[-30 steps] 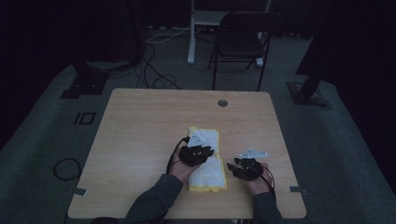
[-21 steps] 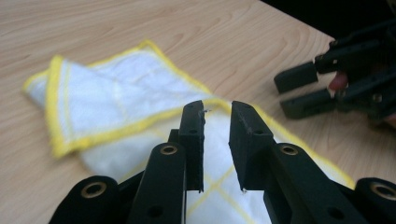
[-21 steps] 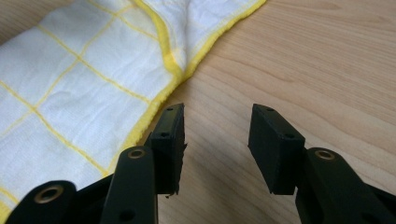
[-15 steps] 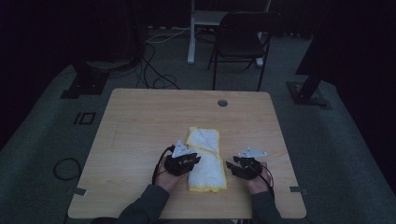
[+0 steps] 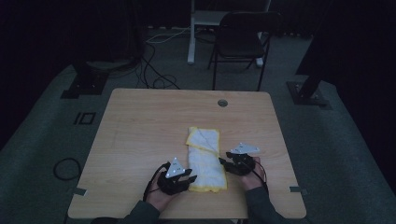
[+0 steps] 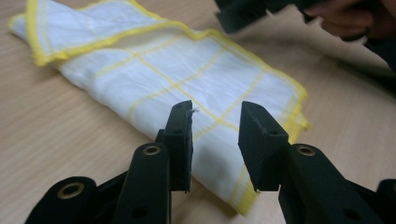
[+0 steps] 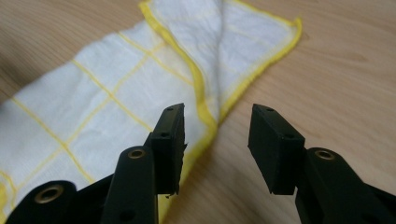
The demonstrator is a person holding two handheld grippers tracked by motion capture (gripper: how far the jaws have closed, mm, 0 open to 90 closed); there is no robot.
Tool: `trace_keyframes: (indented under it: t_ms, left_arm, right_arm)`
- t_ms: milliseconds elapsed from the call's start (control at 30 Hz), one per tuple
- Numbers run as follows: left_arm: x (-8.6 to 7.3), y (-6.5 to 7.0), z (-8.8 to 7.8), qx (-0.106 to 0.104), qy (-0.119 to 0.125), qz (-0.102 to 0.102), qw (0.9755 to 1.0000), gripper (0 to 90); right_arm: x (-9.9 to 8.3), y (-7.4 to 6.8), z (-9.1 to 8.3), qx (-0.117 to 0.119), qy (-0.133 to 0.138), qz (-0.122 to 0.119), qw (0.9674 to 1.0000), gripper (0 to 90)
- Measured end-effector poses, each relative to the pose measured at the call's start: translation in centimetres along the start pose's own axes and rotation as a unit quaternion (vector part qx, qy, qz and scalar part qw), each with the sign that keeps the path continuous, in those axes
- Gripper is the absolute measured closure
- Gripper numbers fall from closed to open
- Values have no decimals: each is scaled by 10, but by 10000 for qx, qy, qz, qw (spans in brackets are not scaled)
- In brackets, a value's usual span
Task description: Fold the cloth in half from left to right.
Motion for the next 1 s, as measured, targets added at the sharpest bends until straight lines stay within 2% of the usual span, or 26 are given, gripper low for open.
trace_keyframes:
  t_ms: [133, 200, 333, 467, 700, 833, 867, 1000]
  left_arm:
    - [-6, 3, 0, -43, -81, 5, 10000, 642]
    - [-10, 7, -3, -79, -117, 87, 9999, 628]
    - [-10, 12, -6, -184, -9, 147, 9997, 610]
    - [-11, 19, -4, -258, -11, 248, 9994, 600]
    - [-17, 24, 2, -216, -156, 481, 9985, 593]
    - [-23, 21, 5, -184, -297, 413, 9985, 622]
    - [-25, 20, 7, -166, -299, 323, 9989, 642]
    - [-28, 14, 6, -120, -366, 214, 9990, 750]
  right_arm:
    - [7, -4, 4, 55, 30, -35, 10000, 563]
    - [10, -6, 6, 72, 49, -62, 9999, 563]
    - [18, -9, 10, 142, 81, -75, 9998, 564]
    - [27, -14, 15, 167, 161, -118, 9997, 570]
    - [44, -22, 29, 267, 206, -212, 9992, 573]
    - [53, -29, 41, 314, 182, -291, 9989, 575]
    - [55, -30, 43, 315, 166, -316, 9989, 575]
    - [62, -39, 57, 366, 70, -458, 9983, 575]
Point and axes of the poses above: each handheld gripper's, and its own axes: z roughly forward along the jaws, x roughly out of its top, y roughly to its right, the point moved 7 cm from there along z, roughly forward along the jaws, and after that the axes turned 8 degrees about z, right-handed, at the moved point
